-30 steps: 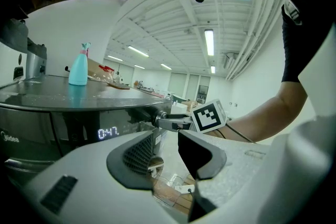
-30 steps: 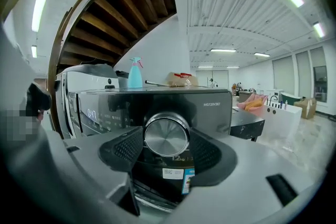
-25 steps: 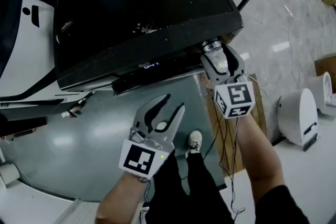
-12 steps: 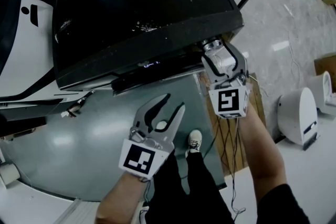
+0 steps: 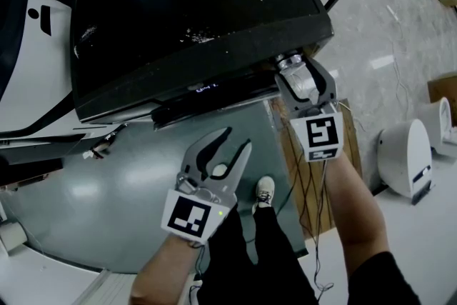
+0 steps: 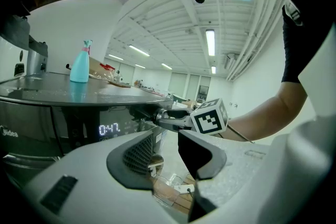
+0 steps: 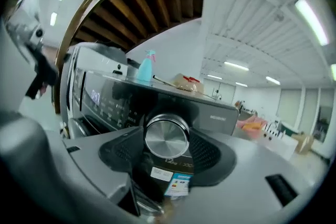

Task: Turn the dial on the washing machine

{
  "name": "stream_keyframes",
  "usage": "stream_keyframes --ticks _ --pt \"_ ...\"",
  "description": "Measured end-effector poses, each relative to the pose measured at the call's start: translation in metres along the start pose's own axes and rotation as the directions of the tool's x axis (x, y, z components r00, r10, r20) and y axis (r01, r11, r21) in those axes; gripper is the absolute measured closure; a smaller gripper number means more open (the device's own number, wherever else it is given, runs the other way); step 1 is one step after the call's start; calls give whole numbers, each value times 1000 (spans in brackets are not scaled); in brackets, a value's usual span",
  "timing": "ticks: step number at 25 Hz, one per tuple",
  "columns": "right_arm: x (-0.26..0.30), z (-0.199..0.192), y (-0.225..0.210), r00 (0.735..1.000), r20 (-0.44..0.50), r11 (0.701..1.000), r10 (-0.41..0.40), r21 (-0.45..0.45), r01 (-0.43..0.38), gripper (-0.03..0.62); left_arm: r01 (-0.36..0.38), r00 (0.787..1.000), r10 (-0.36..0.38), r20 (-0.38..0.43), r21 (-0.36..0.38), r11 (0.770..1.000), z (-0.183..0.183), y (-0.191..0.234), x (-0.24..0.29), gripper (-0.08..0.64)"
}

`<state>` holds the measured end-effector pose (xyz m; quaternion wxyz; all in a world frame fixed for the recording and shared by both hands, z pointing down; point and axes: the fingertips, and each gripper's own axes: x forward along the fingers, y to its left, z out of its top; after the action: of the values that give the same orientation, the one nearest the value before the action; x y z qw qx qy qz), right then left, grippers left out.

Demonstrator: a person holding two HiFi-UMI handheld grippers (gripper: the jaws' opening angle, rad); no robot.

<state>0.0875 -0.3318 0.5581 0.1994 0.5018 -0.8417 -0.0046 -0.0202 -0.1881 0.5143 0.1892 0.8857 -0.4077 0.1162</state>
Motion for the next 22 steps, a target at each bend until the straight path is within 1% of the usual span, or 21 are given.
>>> stream_keyframes --ticks 2,3,5,10,13,17,19,22 --pt "1 1 -3 999 39 992 35 117 -39 324 1 1000 -1 -2 -1 1000 0 0 0 430" --pt "1 1 -5 997 60 986 46 156 -55 324 1 1000 -1 -3 -1 1000 -1 0 0 430" --pt "1 1 -7 996 79 981 48 184 -61 323 1 1000 -1 -2 -2 1000 0 0 1 430" --pt "-1 2 -5 997 76 992 22 120 -30 319 0 1000 0 -5 -4 1000 -2 0 -1 430" --pt "0 2 -5 997 78 995 20 91 -27 308 0 1000 0 -5 -3 1000 -1 0 0 430" --pt "-3 -1 -4 1000 19 998 10 65 -11 301 1 1000 -1 -1 -2 1000 -1 -1 1 430" --pt "-4 -1 -4 1000 11 1000 6 20 -6 301 1 1000 -1 -2 -3 1000 -2 -1 2 430" --pt "-4 1 -1 1000 7 995 -2 -97 3 301 3 1000 -3 -3 1 1000 -2 -2 2 430"
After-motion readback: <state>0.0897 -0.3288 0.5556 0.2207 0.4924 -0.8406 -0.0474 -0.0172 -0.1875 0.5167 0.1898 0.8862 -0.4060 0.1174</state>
